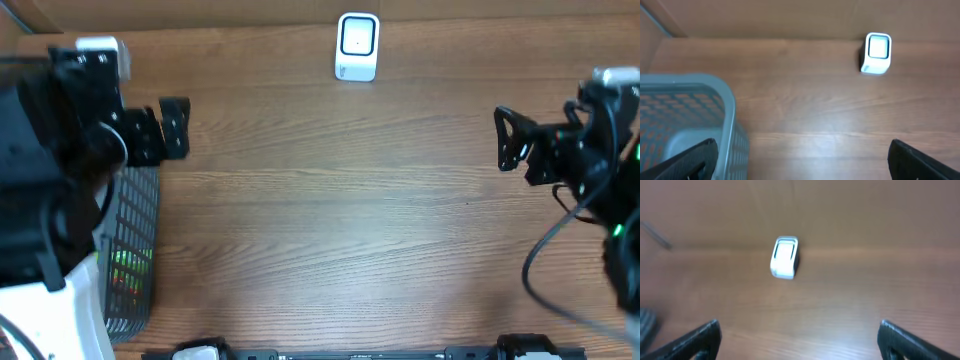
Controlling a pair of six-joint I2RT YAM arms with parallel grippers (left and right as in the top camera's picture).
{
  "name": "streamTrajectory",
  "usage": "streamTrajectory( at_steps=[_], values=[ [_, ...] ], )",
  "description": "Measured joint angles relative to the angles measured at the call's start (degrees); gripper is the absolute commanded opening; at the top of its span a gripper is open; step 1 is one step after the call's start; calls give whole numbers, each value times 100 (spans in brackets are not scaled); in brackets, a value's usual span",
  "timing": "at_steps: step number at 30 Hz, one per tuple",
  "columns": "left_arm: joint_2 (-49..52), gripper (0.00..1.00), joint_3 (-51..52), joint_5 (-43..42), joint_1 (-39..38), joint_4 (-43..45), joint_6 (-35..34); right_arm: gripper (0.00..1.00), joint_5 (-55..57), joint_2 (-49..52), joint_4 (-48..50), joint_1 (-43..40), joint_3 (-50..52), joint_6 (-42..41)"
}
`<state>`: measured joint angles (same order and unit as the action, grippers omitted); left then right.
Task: Scan the item barcode
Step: 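Raise the left gripper over the basket and lift the right arm back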
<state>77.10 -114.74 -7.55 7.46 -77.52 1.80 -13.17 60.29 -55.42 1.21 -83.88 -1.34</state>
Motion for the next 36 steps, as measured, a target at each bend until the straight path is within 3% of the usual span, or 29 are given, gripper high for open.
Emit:
streamTrajectory(
  at_steps=[5,11,15,23,31,33,36],
  values=[
    [544,100,-496,4,0,-511,0,100,-225,1193,-1008,0,-1305,92],
    [833,99,-501,-131,0,-852,-2,100,-389,1694,-1165,0,-1388,114],
    [885,93,-507,-219,2,-883,-52,100,-505,1744,-1165,0,-1390,116],
    [881,88,-944,885,492,-1849,-1419,100,-592,1742,-1209,0,-1390,120],
    [557,88,-1032,1467,1360,-1917,-2365,100,-592,1742,-1327,0,-1390,133],
    [494,100,-1032,1528,1537,-1919,-2444,100,-597,1742,-1349,0,-1390,136],
    [466,100,-986,1593,1849,-1915,-2568,100,-595,1742,-1364,0,-1390,133]
  ],
)
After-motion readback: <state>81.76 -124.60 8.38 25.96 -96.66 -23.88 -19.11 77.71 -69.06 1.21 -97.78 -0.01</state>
